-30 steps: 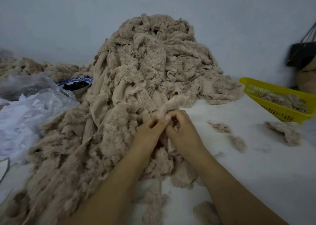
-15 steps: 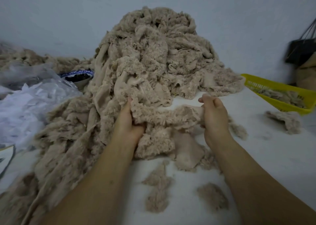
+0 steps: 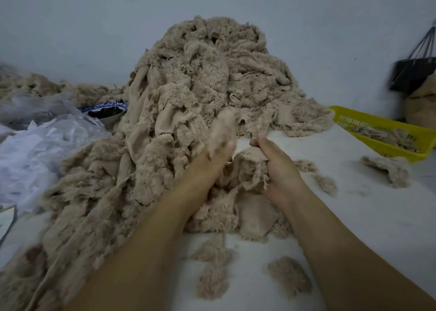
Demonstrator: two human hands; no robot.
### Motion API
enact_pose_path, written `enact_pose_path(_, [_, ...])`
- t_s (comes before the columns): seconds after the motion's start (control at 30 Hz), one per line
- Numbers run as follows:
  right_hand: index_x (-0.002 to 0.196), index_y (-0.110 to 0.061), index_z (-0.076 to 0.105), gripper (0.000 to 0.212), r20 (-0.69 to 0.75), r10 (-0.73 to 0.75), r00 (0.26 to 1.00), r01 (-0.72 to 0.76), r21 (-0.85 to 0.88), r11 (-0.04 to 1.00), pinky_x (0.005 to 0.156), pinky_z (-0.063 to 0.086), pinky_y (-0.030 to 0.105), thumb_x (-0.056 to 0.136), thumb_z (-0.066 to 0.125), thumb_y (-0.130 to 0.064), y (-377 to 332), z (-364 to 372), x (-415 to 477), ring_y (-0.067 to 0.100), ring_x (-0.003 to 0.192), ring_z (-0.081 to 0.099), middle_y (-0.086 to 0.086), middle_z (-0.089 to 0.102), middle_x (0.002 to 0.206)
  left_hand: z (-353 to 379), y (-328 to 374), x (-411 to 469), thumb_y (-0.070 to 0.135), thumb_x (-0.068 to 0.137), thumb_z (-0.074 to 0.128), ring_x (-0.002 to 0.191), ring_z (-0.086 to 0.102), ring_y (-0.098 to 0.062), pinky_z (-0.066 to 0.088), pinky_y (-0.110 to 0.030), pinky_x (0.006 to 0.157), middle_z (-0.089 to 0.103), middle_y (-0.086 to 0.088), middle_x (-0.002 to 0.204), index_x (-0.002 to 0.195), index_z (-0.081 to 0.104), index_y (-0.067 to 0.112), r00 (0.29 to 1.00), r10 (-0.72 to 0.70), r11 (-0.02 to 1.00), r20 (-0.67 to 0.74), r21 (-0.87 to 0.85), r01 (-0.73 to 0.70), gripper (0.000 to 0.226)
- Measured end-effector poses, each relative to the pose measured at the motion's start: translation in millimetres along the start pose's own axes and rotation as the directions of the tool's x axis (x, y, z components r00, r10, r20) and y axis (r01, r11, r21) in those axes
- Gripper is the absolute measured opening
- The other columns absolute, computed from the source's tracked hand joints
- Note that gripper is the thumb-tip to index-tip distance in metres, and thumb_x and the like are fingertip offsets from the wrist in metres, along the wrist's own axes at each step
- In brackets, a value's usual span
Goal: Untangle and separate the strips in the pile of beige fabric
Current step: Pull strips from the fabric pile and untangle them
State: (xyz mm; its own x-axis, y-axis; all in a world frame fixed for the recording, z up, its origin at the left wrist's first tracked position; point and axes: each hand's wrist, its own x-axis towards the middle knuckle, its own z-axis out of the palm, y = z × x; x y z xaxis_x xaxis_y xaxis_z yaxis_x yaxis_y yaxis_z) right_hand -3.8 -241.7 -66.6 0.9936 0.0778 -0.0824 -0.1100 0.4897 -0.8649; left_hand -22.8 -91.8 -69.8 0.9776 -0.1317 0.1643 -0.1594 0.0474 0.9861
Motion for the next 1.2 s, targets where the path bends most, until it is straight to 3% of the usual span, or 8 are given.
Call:
enact_pose_path(0.17, [0.092,-0.012,0.069,0.024,0.008,-0.07,0.998,0.07,-0.025,0.997,0.062,0.06,0.035,0.098,0.06,-0.034,0,0,-1,0.025,0.073,0.071,0.016,0.073,0.089,1,-7,-3,0.046,0.087,0.069,0.089,0.061,0.016,0.045,-0.003,0.07,0.067,0.032,0.091,0.107,0.066,0.043,1.0,-0.019,0.958,0.006,0.286,0.017,0.02])
enact_pose_path(0.33, [0.08,-0.021,0.065,0.029,-0.08,-0.122,0.989,0.106,-0.177,0.978,0.033,0.028,0.018,0.1,0.055,-0.04,-1,-2,0,0.006,0.038,0.036,0.0,0.05,0.066,-2,-1,-2,0.06,0.085,0.06,0.082,0.056,0.026,0.047,-0.003,0.069,0.06,0.049,0.082,0.08,0.061,0.07,0.994,0.054,0.974,-0.09,0.225,-0.033,0.011])
enact_pose_path(0.53, [0.084,-0.013,0.059,0.029,-0.112,-0.188,0.976,0.191,0.011,0.982,0.033,0.019,0.019,0.102,0.053,-0.035,-10,-4,1,0.006,0.035,0.019,-0.008,0.03,0.046,-14,-3,7,0.023,0.098,0.053,0.064,0.062,-0.019,0.049,-0.032,0.057,0.068,0.001,0.069,0.101,0.073,0.023,0.958,-0.029,0.965,-0.284,-0.257,-0.047,0.02])
enact_pose_path(0.67, [0.082,-0.013,0.061,0.036,-0.101,-0.243,0.965,0.243,-0.006,0.97,0.032,0.018,0.018,0.099,0.054,-0.045,-14,-12,2,0.006,0.035,0.022,-0.006,0.038,0.045,-31,6,12,0.017,0.099,0.055,0.065,0.07,-0.015,0.056,-0.027,0.053,0.073,-0.004,0.083,0.122,0.065,0.004,0.882,-0.243,0.815,-0.404,-0.578,-0.04,0.029])
enact_pose_path(0.8, [0.086,-0.036,0.062,0.039,0.244,-0.201,0.949,0.306,-0.545,0.781,0.038,0.033,0.013,0.078,0.057,-0.074,15,5,-8,-0.001,0.041,0.046,-0.015,0.065,0.073,-11,1,7,0.022,0.099,0.058,0.087,0.074,-0.016,0.06,-0.032,0.071,0.077,-0.003,0.096,0.111,0.069,0.01,0.925,-0.075,0.946,-0.374,-0.321,-0.053,0.02])
enact_pose_path(0.93, [0.074,-0.019,0.046,0.045,0.38,-0.226,0.897,0.442,-0.746,0.498,0.05,0.034,0.011,0.098,0.044,-0.058,27,11,-11,-0.001,0.051,0.041,-0.017,0.045,0.057,-8,0,2,0.033,0.095,0.06,0.098,0.071,-0.019,0.059,-0.039,0.085,0.076,-0.001,0.102,0.106,0.071,0.019,0.932,0.085,0.99,-0.351,-0.073,-0.118,0.021])
enact_pose_path(1.07, [0.071,-0.016,0.048,0.049,0.381,-0.177,0.908,0.405,-0.685,0.605,0.046,0.032,0.014,0.099,0.042,-0.056,15,4,-14,0.004,0.046,0.036,-0.011,0.037,0.053,-36,14,11,0.001,0.098,0.044,0.081,0.063,-0.023,0.055,-0.029,0.06,0.069,-0.007,0.086,0.105,0.063,0.005,0.859,-0.113,0.8,-0.499,-0.559,-0.219,0.021])
enact_pose_path(1.2, [0.058,-0.021,0.062,0.057,0.295,-0.094,0.951,0.269,-0.642,0.718,0.059,0.041,0.023,0.086,0.046,-0.069,6,4,-15,0.009,0.051,0.051,-0.003,0.056,0.057,-51,13,13,0.009,0.104,0.043,0.11,0.066,-0.02,0.058,-0.03,0.083,0.067,-0.011,0.122,0.132,0.056,0.004,0.814,-0.234,0.648,-0.532,-0.709,-0.277,0.032])
